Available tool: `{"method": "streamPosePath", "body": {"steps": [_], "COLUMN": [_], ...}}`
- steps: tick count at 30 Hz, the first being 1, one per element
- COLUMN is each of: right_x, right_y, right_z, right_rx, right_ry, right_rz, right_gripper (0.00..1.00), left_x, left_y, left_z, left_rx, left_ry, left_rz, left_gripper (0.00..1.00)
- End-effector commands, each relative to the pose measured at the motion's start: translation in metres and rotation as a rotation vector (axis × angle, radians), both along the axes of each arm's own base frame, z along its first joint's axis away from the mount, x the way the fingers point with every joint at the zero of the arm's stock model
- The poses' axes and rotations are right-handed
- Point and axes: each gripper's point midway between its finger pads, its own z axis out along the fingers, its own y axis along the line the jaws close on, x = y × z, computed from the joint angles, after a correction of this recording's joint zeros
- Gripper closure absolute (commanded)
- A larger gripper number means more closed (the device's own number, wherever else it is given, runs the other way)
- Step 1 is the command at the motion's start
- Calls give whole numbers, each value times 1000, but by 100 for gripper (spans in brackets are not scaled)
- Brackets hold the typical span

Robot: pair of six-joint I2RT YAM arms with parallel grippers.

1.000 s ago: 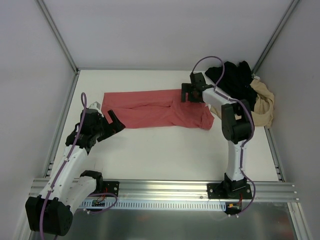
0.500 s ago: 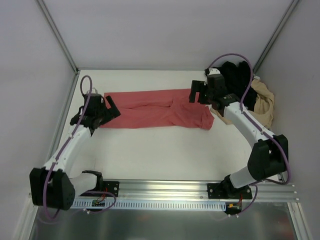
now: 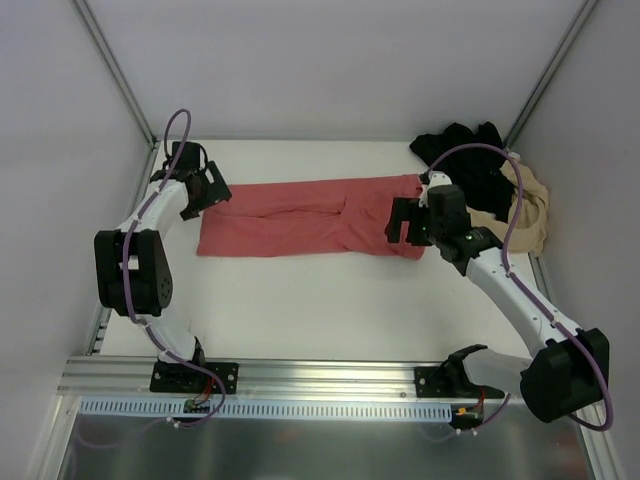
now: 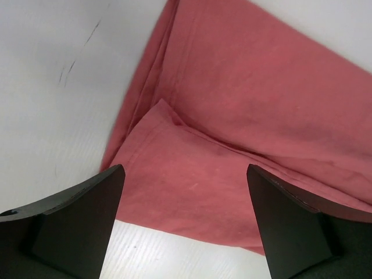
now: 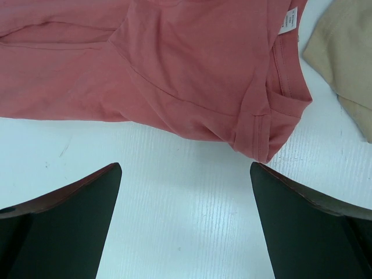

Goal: Fold and stack the t-shirts
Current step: Fold the other side of the tshirt into a rectangle

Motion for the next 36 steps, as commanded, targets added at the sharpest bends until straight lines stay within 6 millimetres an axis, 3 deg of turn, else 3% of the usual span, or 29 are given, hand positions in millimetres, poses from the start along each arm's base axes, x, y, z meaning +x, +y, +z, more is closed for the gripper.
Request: {"method": "streamPosePath", "body": {"steps": [1, 8, 19, 31, 36], "right_x": [-4, -7, -8, -8, -9], "right_y": [-3, -3, -2, -1, 0], "right_z": [-2, -10, -20, -33, -37], "right_rx": [-21, -23, -22, -26, -28], "right_ry": [0, 18, 49, 75, 83], "right_rz": [10, 10, 12, 18, 19], "right_gripper": [1, 1, 1, 1, 0], "left_x": [-7, -9, -3, 5, 8], "left_y": [3, -4, -3, 10, 15], "left_z": [-5, -33, -59, -60, -51], "left_rx": [-81, -180, -178, -133, -113], "left_ry": [64, 141, 175, 161, 141], "left_rz": [-10, -34, -35, 10, 27], "left_gripper": [12, 14, 17, 36, 35]}}
